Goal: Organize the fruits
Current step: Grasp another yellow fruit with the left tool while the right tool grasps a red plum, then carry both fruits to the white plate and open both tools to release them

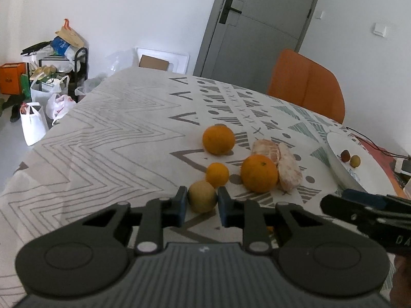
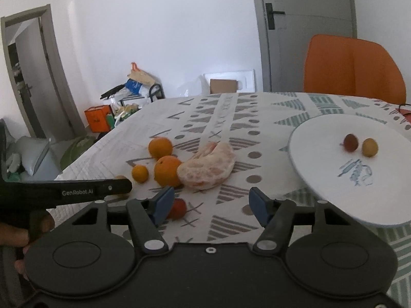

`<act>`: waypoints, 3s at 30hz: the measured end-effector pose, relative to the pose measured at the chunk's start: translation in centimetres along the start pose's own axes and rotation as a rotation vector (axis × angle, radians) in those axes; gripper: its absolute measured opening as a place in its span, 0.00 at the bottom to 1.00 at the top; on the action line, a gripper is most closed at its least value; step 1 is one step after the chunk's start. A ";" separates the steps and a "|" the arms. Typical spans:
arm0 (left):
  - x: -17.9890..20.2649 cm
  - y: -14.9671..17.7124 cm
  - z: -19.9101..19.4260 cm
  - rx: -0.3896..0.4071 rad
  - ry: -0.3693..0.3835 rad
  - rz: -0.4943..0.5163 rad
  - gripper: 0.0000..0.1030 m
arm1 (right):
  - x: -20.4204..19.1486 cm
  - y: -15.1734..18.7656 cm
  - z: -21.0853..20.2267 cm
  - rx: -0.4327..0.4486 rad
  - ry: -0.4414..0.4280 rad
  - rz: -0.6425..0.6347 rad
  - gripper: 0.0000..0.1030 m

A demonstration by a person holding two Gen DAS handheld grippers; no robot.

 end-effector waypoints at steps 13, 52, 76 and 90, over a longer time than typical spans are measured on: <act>-1.7 -0.2 -2.2 0.017 -0.050 0.003 0.23 | -1.9 0.3 1.4 -0.013 -0.074 0.010 0.60; 0.5 -0.4 -4.0 0.059 -0.069 0.035 0.23 | 1.7 0.7 -0.7 0.005 -0.033 0.048 0.20; 10.9 -1.2 -2.0 0.056 0.072 0.209 0.23 | 10.7 1.2 -6.0 0.117 0.125 0.183 0.20; 17.1 -2.0 -0.8 0.073 0.124 0.309 0.23 | 15.8 1.7 -7.2 0.155 0.161 0.266 0.20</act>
Point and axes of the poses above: each gripper's, at about its wrist camera, not at the fingertips, and z roughly the way its jaws point, x to its right, y to its underside, the point moved 3 cm from there along z, roughly the way its jaws point, and after that the axes turned 3 degrees about -y, right-handed, at the moved point
